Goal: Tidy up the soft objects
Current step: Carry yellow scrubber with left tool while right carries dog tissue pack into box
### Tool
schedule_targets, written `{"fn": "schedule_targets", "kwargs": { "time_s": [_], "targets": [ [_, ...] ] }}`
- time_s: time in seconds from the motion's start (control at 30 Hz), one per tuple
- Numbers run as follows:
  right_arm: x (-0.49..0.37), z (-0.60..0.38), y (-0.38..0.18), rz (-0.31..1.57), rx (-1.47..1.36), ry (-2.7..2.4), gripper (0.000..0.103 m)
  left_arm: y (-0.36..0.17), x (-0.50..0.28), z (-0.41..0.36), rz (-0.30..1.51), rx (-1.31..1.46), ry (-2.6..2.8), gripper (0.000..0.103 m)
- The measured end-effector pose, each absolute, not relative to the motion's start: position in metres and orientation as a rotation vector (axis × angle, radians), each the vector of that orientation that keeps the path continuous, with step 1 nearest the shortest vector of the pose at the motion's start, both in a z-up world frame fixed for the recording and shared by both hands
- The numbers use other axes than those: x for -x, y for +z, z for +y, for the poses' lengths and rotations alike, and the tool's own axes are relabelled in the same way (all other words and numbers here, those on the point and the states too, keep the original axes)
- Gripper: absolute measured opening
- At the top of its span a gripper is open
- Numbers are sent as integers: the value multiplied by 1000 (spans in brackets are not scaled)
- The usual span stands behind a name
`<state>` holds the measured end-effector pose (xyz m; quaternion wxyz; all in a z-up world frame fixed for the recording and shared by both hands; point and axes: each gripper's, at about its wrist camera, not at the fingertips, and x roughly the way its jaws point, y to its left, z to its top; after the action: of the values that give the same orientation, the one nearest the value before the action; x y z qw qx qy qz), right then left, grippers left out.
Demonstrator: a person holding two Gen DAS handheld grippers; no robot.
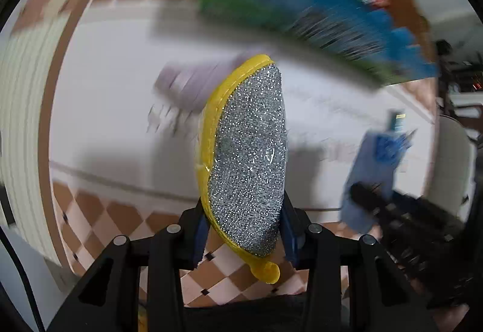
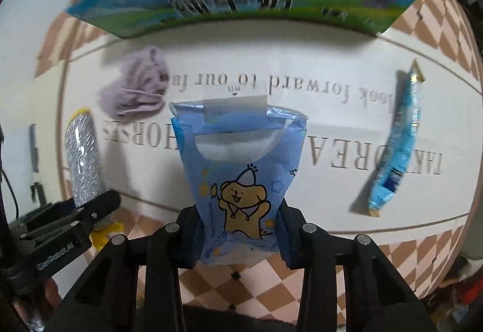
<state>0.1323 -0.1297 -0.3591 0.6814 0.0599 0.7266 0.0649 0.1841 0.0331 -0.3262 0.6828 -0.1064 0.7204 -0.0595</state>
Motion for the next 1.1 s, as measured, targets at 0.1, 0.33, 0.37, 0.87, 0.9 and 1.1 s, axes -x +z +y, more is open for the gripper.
{"fn": "schedule_targets", "kwargs": {
  "time_s": [0.1,0.33,0.37,0.87,0.9,1.1],
  "targets": [
    [-144,-139,-318,1600,-197,146,41,-288,-220,26,1562,242,-207,38],
    [-217,-158,-239,1467,-299,181,41,-260,-329,28,1532,224,-227,38],
    [-237,-158,-234,1451,-301,178,41,-263,-345,28,1546,218,-223,38],
    [-399,-101,-323,1625,-325,227,41,-359,-451,37,1927,243,-208,38],
    [-402,-97,-332,1647,-322,239,41,-363,-451,37,1935,231,-208,38],
    [-402,-80,-363,1701,-261,252,41,-383,-441,30,1982,153,-200,41]
  ]
}}
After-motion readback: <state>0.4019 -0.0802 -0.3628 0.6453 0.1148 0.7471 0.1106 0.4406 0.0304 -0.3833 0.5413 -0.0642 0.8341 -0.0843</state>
